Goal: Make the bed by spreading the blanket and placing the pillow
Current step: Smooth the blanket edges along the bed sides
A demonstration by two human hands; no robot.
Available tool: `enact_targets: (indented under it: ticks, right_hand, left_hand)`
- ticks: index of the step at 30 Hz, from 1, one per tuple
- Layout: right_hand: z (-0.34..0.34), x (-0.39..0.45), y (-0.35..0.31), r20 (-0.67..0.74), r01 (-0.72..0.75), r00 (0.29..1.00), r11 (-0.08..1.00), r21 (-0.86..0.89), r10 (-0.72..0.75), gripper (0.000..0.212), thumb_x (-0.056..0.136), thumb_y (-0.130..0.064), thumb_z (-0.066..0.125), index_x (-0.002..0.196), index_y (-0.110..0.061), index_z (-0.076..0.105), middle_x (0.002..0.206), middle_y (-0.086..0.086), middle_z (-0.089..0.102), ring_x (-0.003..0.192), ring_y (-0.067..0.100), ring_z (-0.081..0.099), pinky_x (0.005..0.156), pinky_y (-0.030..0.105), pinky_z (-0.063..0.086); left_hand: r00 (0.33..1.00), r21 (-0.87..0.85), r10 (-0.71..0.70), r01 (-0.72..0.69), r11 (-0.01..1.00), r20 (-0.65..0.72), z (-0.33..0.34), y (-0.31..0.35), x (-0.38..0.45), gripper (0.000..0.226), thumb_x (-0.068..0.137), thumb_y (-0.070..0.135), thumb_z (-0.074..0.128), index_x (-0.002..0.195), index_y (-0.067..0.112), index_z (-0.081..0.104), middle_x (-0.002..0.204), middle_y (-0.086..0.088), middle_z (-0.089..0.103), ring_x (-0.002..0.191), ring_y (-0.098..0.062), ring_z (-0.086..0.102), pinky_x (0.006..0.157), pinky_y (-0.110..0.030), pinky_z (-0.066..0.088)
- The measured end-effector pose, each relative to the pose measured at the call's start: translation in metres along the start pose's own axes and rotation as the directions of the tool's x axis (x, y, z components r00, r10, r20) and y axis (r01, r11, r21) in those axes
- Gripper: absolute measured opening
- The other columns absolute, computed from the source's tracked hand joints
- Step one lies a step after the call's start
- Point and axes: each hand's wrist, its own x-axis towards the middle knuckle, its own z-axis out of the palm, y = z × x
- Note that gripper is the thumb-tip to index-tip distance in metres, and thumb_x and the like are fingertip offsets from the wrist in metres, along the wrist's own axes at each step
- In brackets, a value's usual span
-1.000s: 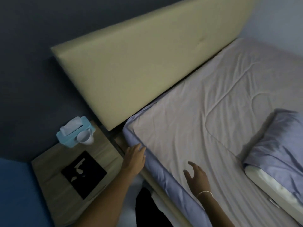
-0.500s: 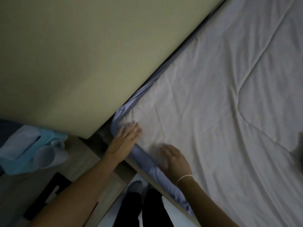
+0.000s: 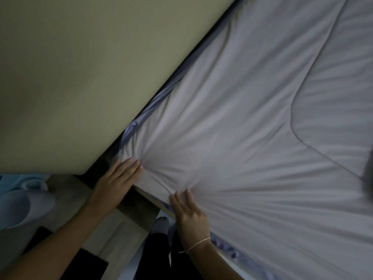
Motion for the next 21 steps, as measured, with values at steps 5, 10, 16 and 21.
enact_targets:
  ticks: [5,10,16,21]
  right_hand:
    - [-0.04,0.002,0.05,-0.151,0.072,0.987,0.99,0.117,-0.053,0.05,0.089,-0.044,0.048,0.129,-0.015,0.058,0.135,0.008,0.058,0.128,0.032,0.05,0.106,0.045,0.041]
    - [-0.106,0.027,0.205,-0.435,-0.416,0.808,0.908,0.055,0.397,0.059,0.092,-0.042,0.042,0.138,-0.006,0.046,0.145,0.023,0.041,0.136,0.044,0.035,0.107,0.059,0.033]
    - [-0.059,0.041,0.225,-0.29,-0.601,0.777,0.795,-0.083,0.558,0.068,0.093,-0.056,0.021,0.151,-0.02,0.017,0.159,0.014,0.014,0.145,0.043,0.01,0.116,0.059,0.012]
    - [0.016,0.036,0.104,-0.204,-0.28,0.947,0.949,-0.146,0.248,0.064,0.095,-0.052,0.029,0.152,-0.024,0.017,0.161,0.008,0.011,0.146,0.042,0.002,0.118,0.053,0.005]
  left_hand:
    - [0.992,-0.256,-0.122,0.108,0.961,-0.042,-0.011,0.03,0.042,0.057,0.089,0.022,0.029,0.143,0.006,0.037,0.152,-0.013,0.035,0.142,-0.028,0.028,0.116,-0.05,0.023]
    - [0.994,-0.203,-0.083,0.068,0.977,-0.066,-0.013,0.04,0.129,0.056,0.099,0.039,0.026,0.148,0.013,0.024,0.155,-0.016,0.026,0.144,-0.03,0.023,0.118,-0.048,0.016]
    - [0.979,-0.153,-0.205,0.201,0.968,-0.012,0.032,-0.006,0.11,0.06,0.099,0.05,0.008,0.152,0.022,0.003,0.161,-0.006,0.01,0.148,-0.022,0.009,0.119,-0.051,0.003]
    - [0.956,-0.192,-0.292,0.289,0.938,0.014,0.043,-0.009,0.073,0.06,0.1,0.047,0.011,0.152,0.019,0.001,0.16,-0.011,0.009,0.148,-0.025,0.005,0.119,-0.053,0.009]
